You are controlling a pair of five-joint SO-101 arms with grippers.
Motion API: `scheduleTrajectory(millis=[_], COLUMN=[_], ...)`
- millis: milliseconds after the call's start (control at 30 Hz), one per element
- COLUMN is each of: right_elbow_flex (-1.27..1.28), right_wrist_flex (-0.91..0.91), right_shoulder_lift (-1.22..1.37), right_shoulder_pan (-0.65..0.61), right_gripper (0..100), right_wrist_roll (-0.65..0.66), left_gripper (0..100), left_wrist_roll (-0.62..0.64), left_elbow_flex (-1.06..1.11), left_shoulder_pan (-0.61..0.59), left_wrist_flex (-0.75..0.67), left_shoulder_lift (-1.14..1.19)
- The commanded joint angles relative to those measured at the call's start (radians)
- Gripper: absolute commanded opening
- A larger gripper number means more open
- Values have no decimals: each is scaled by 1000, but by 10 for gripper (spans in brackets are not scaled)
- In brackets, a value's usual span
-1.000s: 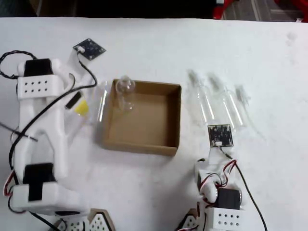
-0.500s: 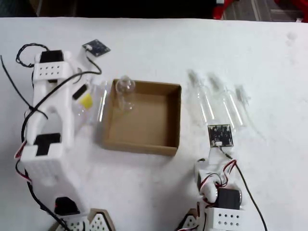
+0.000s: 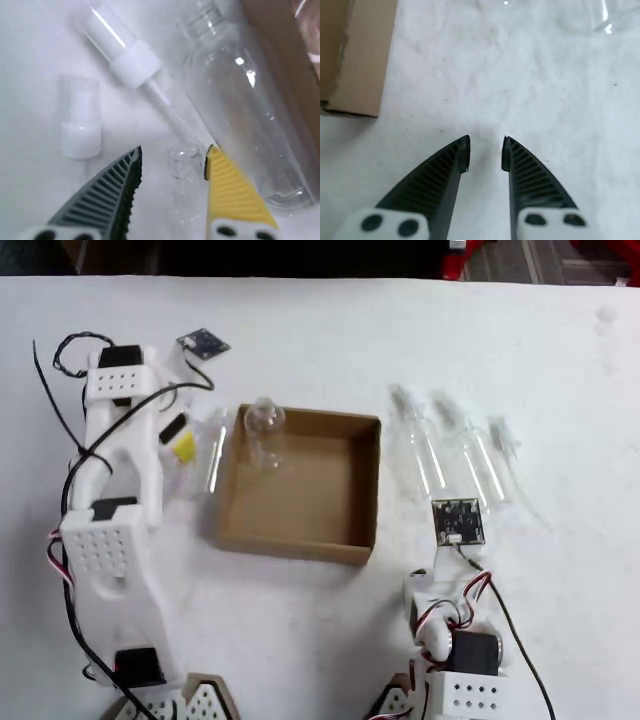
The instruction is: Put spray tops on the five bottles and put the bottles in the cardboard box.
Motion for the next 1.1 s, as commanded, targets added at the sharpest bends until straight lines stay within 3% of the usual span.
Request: scheduleTrajectory(millis=[0, 333, 467, 700, 867, 1067], right_elbow_flex=[8, 8, 8, 8, 8, 8], right_wrist_flex=[8, 8, 8, 8, 8, 8], right_shoulder_lift=[-4, -4, -4, -4, -4, -4], right_shoulder_pan=[7, 7, 7, 7, 7, 7], right_gripper=[88, 88, 88, 88, 88, 88], right_wrist_roll=[11, 11, 11, 11, 11, 11], left_gripper=[199, 192, 89, 65, 65, 65], left_wrist_roll=[23, 28, 26, 21, 29, 180], left_elbow_flex=[-48, -41, -40, -51, -178, -204], left_shoulder_pan=[1, 2, 2, 4, 4, 2], left_wrist_flex=[64, 72, 77, 150, 295, 295], left_shoulder_lift=[-1, 5, 5, -2, -35, -196])
